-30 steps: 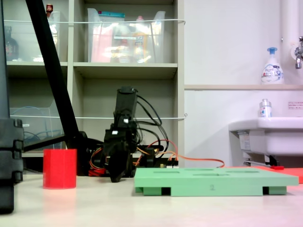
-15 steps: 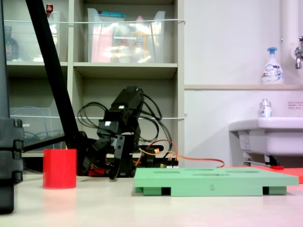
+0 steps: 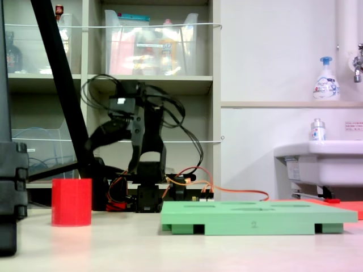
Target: Put the octagonal pillar block into the corresponding hole
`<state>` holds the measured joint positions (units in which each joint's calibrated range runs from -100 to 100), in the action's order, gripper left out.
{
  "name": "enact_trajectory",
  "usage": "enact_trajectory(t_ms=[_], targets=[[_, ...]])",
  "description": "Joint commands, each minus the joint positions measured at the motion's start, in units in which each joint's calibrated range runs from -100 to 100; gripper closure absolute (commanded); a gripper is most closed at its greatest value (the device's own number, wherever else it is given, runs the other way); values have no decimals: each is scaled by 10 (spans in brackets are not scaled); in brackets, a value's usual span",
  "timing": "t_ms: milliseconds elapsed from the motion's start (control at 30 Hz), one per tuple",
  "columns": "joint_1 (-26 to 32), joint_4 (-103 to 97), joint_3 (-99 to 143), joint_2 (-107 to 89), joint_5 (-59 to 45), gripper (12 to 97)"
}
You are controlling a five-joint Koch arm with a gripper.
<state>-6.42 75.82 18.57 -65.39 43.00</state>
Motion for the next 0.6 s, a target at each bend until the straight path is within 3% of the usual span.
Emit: enact_trajectory(t_ms=[0, 100, 567], targets=[[0, 59, -88, 60, 1, 273], [0, 74, -156, 133, 0, 191], [-27, 132, -344, 451, -33, 192]])
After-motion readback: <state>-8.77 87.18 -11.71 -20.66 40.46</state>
